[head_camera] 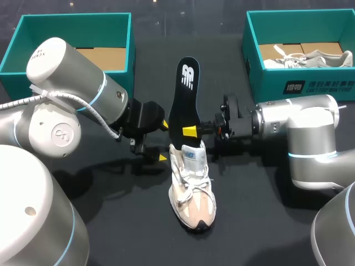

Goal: Take the shoe out of the shoebox, open the shoe tongue, remove and reinsert the insole, then place the shoe into the shoebox

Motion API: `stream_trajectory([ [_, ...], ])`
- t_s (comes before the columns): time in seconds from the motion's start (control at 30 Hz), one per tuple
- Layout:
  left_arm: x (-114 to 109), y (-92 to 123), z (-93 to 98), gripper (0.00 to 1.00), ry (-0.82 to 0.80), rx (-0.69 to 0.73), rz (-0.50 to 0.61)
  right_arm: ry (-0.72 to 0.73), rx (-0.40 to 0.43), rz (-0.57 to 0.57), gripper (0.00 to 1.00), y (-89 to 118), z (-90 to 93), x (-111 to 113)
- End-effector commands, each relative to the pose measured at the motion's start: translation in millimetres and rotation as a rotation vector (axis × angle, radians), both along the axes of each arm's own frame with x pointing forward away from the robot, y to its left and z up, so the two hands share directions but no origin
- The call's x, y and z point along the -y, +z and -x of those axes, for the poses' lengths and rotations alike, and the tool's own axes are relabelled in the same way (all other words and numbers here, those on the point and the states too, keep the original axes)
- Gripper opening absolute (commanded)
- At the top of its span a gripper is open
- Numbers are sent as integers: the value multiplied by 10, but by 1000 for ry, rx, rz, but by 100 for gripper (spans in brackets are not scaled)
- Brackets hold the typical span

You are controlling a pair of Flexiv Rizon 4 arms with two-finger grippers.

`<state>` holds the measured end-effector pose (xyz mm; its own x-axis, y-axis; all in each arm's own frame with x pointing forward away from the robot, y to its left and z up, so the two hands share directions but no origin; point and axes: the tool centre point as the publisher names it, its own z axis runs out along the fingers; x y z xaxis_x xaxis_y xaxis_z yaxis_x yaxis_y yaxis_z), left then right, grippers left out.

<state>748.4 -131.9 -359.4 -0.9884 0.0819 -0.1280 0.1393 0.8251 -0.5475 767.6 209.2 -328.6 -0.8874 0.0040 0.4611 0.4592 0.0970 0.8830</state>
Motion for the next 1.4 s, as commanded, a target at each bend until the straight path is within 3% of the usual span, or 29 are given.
stream_trajectory([
  [0.03, 3, -5, 4, 100, 0, 2, -1, -7, -5, 5, 0, -133, 55, -25],
  [0.3, 3, -5, 4, 100, 0, 2, -1, -9, -15, 4, 0, -207, 115, -5],
  [1.13, 3, -5, 4, 100, 0, 2, -1, 34, 1, 27, 0, -168, 331, 53],
  [1.4, 3, -5, 4, 100, 0, 2, -1, 36, -32, 43, 0, -229, 395, 80],
])
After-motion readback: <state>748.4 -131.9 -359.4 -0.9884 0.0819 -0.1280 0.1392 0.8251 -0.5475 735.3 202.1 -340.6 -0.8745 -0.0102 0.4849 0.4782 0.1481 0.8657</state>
